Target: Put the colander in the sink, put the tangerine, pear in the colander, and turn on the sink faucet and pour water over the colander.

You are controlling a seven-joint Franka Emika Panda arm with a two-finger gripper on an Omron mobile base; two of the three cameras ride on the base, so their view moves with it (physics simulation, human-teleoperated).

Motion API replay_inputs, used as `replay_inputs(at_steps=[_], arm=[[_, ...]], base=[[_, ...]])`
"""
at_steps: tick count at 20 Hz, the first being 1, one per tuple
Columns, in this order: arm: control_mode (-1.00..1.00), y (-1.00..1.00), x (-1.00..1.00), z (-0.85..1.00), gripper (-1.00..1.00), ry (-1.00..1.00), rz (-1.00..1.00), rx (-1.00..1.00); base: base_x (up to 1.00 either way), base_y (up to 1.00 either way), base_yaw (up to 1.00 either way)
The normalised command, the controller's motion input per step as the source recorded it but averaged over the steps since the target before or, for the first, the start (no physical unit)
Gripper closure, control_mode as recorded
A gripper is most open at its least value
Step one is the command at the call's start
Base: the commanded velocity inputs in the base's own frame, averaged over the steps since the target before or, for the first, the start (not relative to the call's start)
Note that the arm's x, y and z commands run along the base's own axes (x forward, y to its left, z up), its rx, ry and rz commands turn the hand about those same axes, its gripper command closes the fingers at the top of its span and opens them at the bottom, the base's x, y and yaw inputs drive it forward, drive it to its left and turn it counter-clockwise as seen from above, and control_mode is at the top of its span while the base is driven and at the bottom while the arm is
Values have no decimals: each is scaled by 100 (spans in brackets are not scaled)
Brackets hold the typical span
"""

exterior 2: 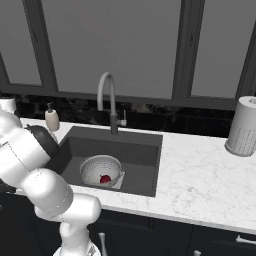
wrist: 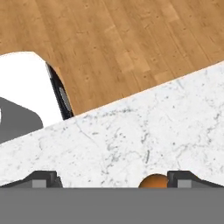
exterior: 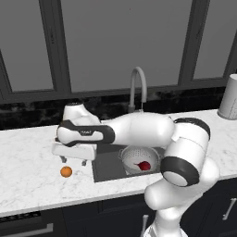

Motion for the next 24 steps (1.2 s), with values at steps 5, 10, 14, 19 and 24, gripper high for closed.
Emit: replay_inputs(at_steps=[5,10,14,19,24], arm=[[-100,20,26,-21,-100,0,5,0],[-100,18,18,-19,-100,0,4,0],[-100,8,14,-21,-100,0,3,0],[-100,0,3,-22,-100,0,2,0],[-100,1,7,-23,-100,0,2,0]], base=[[0,0,0],[0,0,0],[0,0,0],[0,0,0],[0,0,0]])
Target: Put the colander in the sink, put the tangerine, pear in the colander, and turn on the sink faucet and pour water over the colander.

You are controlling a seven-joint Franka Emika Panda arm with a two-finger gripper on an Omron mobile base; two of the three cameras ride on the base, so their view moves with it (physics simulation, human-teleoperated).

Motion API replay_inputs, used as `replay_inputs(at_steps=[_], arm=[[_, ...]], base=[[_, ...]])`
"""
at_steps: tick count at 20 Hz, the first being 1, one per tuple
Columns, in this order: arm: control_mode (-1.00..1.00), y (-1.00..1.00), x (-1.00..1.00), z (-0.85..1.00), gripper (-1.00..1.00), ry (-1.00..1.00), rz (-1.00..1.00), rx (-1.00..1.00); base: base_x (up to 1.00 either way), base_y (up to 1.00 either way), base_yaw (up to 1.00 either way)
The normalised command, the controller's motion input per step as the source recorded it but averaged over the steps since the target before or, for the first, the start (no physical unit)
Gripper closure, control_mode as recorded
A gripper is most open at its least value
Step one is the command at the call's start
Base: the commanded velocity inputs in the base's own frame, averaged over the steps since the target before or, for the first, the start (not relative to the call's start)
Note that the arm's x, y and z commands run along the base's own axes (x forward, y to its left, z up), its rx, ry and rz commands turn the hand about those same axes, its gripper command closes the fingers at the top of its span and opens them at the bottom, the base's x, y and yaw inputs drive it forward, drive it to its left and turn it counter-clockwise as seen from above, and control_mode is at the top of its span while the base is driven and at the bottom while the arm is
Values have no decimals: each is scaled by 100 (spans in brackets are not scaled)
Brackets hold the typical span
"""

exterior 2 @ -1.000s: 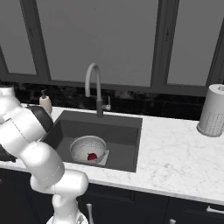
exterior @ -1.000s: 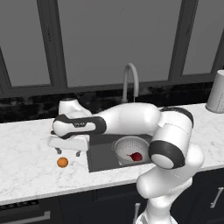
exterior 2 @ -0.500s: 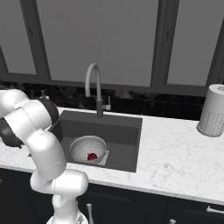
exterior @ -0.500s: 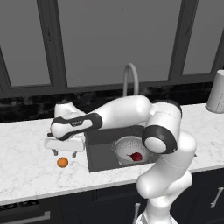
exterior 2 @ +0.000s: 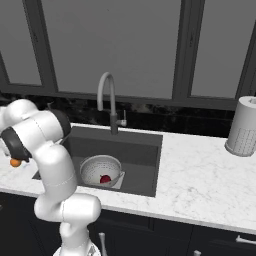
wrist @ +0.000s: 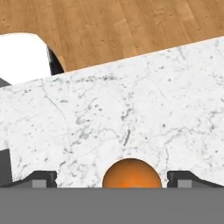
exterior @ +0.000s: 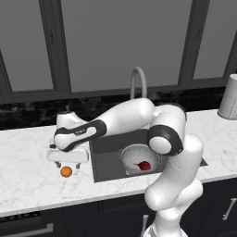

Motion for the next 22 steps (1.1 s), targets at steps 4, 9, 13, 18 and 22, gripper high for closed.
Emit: replay_inputs(at_steps=[4,9,13,18,22], arm=[[-100,15,15,-16,-100,0,2,0],[-100,15,8,-16,-100,0,2,0],[-100,6,8,-20,-100,0,2,0],[-100,0,0,-24,-100,0,2,0],[-100,0,0,-29,-100,0,2,0]], base=[[0,0,0],[0,0,0],[0,0,0],[0,0,0],[0,0,0]])
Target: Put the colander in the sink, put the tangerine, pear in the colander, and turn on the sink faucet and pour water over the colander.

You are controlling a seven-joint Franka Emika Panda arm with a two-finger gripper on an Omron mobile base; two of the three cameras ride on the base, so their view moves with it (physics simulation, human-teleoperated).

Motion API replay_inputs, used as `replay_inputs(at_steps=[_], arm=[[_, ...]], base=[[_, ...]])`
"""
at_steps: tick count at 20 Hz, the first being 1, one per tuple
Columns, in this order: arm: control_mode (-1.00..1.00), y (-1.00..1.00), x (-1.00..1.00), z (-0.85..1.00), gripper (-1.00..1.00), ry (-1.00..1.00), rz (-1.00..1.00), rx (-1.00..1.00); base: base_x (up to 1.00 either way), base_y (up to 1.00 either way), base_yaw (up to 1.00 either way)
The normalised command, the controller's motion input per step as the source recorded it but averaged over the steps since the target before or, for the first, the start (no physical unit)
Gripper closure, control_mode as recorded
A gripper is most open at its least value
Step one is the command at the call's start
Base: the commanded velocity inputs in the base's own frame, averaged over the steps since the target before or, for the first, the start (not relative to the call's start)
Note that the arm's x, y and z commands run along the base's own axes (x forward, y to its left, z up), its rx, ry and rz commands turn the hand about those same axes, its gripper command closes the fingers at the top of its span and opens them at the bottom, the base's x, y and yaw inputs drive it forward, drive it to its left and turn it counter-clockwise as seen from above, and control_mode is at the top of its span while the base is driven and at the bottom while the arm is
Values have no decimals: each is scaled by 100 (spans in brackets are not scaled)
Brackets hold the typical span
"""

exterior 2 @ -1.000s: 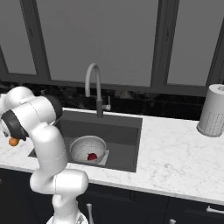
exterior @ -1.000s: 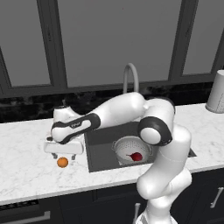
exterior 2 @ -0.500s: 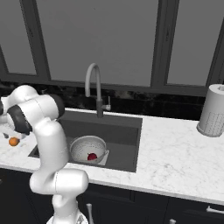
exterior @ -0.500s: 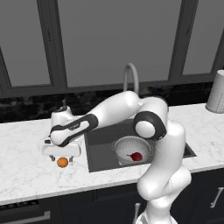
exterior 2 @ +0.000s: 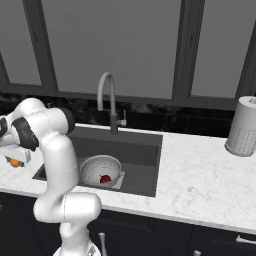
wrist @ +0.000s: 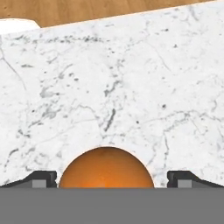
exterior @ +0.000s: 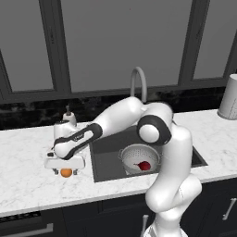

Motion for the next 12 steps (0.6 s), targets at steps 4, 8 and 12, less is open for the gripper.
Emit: replay_inputs(at_steps=[4,8,12], arm=[[-100,0,0,-24,100,0,2,0],[-100,-10,-1,-5,100,0,0,0],[-100,-59,-14,6,100,-1,0,0]], base=[[0,0,0],[0,0,0],[0,0,0]])
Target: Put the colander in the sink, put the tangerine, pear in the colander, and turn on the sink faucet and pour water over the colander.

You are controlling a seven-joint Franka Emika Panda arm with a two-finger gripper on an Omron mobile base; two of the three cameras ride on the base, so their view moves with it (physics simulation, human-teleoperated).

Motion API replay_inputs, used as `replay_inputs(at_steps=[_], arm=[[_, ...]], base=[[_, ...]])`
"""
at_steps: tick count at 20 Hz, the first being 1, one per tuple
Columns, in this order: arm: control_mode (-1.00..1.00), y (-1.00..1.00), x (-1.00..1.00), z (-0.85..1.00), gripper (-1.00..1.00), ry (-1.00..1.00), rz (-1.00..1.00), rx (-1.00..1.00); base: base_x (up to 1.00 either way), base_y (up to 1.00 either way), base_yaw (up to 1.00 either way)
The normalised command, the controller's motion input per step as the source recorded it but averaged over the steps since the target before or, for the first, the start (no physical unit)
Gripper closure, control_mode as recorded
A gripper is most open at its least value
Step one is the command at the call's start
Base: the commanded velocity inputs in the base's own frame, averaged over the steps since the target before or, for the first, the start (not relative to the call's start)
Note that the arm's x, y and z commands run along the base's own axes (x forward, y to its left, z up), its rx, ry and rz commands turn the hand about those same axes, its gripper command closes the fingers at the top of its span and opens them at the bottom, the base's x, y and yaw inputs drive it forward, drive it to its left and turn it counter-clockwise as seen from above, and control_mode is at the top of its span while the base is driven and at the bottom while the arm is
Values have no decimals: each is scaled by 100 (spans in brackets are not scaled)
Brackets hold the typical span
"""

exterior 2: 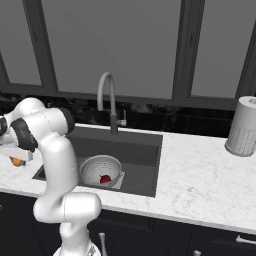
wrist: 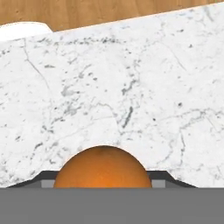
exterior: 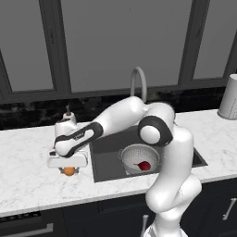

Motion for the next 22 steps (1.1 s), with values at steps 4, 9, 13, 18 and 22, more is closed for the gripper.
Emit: replay_inputs(at_steps=[4,9,13,18,22], arm=[[-100,-96,-20,35,100,-6,0,0],[-100,-100,-3,40,100,-4,0,0],[-100,-100,0,10,100,-3,0,0],[-100,-73,0,0,100,-1,0,-1],[-100,-59,0,1,100,-2,0,-3]], base=[[0,0,0],[0,0,0],[0,0,0],[0,0,0],[0,0,0]])
